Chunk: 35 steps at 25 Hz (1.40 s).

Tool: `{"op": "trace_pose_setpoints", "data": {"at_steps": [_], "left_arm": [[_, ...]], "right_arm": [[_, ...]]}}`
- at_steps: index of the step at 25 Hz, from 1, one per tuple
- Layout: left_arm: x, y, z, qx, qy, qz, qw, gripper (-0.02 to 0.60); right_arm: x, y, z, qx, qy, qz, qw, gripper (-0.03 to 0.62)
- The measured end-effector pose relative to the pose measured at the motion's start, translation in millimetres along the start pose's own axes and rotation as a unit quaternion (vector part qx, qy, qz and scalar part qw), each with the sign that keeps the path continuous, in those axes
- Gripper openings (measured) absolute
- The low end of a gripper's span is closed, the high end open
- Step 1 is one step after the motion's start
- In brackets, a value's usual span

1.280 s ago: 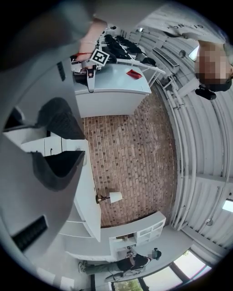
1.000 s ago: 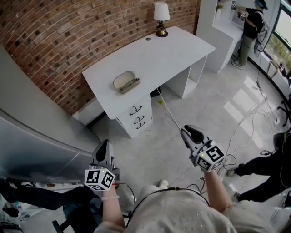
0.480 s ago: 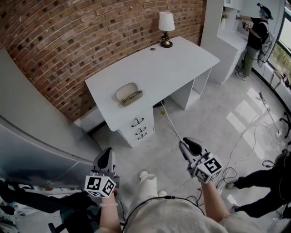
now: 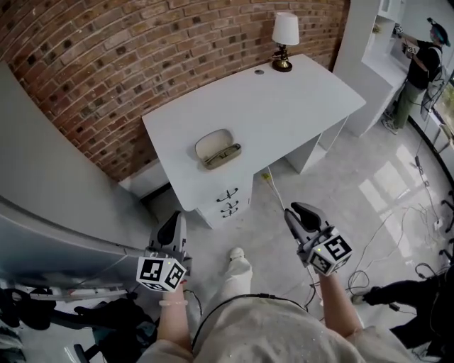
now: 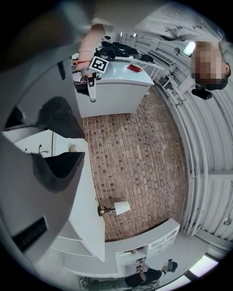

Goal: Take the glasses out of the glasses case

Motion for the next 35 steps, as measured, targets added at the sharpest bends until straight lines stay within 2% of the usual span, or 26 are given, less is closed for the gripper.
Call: {"op": "trace_pose_setpoints", "data": {"at_steps": [5, 20, 26, 35], "left_arm": [[0.4, 48.4, 16.0, -0.024, 0.016, 0.014, 0.9995, 0.006], [10.0, 166.8, 93.8, -0.031, 0.007, 0.013, 0.9994, 0.006], [4.4, 188.4, 108.4, -0.034, 0.002, 0.015, 0.9993, 0.006], [-6.7, 189.6, 109.6, -0.027, -0.005, 0.033, 0.9991, 0.006]], "right_arm": [[-0.9, 47.5, -28.6, 0.006, 0.01, 0.011, 1.0, 0.101], [-0.6, 170.8, -89.3, 0.03, 0.012, 0.041, 0.999, 0.101], [-3.4, 196.6, -98.9, 0.04, 0.008, 0.055, 0.998, 0.101], [-12.2, 214.7, -107.5, 0.065, 0.007, 0.082, 0.994, 0.101]]}}
Point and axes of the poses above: the fingertips, and each gripper's own axes: y forward along the fingers, z to its left, x out of its top, the point moved 9 cm from there along -y, backward along the fingers, and after that the axes turned 5 degrees about x, right-handed, at the moved point
